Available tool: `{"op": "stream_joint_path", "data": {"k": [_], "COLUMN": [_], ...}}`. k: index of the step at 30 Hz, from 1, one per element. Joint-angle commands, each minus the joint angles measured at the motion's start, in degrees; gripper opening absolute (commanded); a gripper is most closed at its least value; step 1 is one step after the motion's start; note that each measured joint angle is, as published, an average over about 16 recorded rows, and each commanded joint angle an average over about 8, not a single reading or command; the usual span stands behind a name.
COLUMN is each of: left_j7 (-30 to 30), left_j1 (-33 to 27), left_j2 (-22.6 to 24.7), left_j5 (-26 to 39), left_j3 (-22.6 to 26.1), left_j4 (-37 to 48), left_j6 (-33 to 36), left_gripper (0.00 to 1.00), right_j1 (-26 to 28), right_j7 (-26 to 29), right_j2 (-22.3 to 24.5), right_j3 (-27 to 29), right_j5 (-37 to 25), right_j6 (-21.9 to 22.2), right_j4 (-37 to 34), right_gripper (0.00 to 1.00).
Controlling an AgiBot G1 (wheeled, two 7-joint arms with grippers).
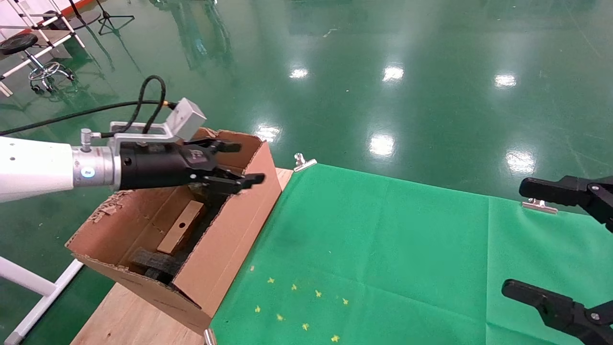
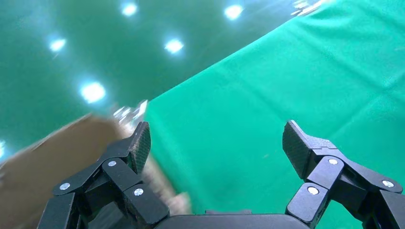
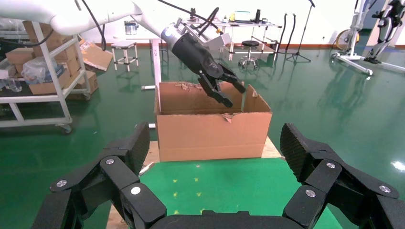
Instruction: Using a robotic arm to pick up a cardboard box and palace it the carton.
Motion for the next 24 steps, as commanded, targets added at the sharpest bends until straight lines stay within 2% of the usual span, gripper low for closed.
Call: {"op": "stream_joint_path", "data": {"k": [1,24], "left_j7": [0.6,7.0], "left_j1": [1.0,11.9], "left_j2": [0.0,0.2], "left_j5": [-2.0,-24.3], "left_j3": [-0.5,-6.3], "left_j4": [-1.4,-17.8], "left_j6": [0.7,9.2], "left_gripper": [1.00,1.00], "right_j1": [0.0,0.0], "right_j7": [0.0,0.0], "right_j2": [0.0,0.0], "right_j3": [0.0,0.0], "right_j5": [0.0,0.0], "right_j6": [0.0,0.0], "right_j4": [0.0,0.0], "right_gripper": [1.00,1.00]}}
